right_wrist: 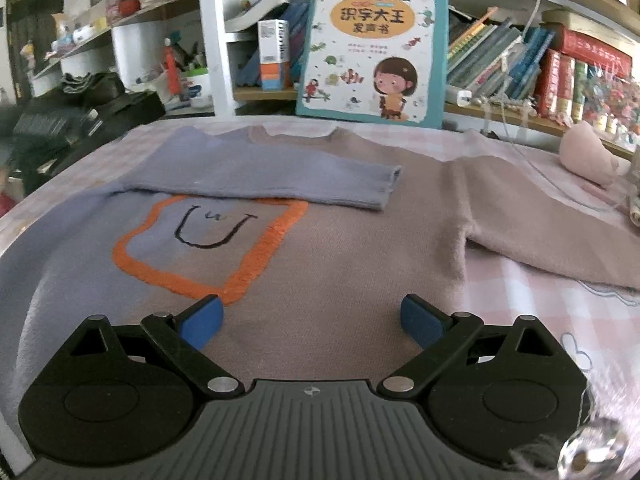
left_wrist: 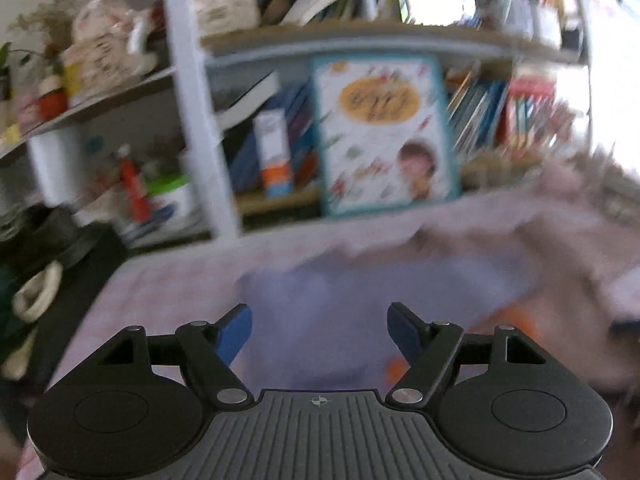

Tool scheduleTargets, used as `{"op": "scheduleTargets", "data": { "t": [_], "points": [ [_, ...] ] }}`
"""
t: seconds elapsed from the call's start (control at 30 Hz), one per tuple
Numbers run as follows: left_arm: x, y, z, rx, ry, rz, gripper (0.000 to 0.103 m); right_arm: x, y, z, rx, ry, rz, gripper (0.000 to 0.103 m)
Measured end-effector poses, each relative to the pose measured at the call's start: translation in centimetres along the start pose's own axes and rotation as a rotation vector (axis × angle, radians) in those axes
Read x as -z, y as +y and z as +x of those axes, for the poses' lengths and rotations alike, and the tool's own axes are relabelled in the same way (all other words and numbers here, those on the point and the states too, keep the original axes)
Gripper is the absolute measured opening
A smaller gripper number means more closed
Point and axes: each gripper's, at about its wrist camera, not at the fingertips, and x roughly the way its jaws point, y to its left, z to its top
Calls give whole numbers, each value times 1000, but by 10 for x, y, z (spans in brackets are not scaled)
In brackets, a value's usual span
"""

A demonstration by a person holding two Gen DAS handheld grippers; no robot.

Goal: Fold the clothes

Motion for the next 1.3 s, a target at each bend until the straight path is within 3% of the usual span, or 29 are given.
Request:
{"op": "scheduleTargets", "data": {
  "t": [0.1, 0.27, 0.37, 0.43, 0.57, 0.6, 0.63, 0.73, 0.83, 1.3],
  "points": [
    [20, 10, -4, -43, 45, -8, 77, 0, -1, -2, 24, 12, 2, 95],
    [38, 26, -2, -45, 101, -56, 75, -3, -13, -12, 121, 9, 39, 93],
    [47, 35, 2, -35, 133, -83, 66, 1, -26, -17, 168, 22, 99, 84],
    [50, 41, 6, -15, 147, -111, 53, 4, -35, -19, 194, 34, 145, 63],
    [56, 54, 13, 54, 160, -202, 36, 7, -43, -22, 196, 24, 202, 39],
    [57, 57, 14, 77, 158, -226, 27, 6, -43, -22, 192, 23, 206, 27],
    [58, 60, 15, 100, 156, -250, 15, 6, -42, -21, 188, 22, 207, 21],
    [58, 67, 19, 122, 153, -279, 6, 1, -36, -15, 172, 22, 195, 12],
    [57, 73, 24, 130, 149, -301, 6, -6, -30, -4, 152, 17, 188, 11],
    [51, 121, 54, 12, 131, -342, 6, -49, 11, 62, 50, 7, 38, 11]
  ]
}}
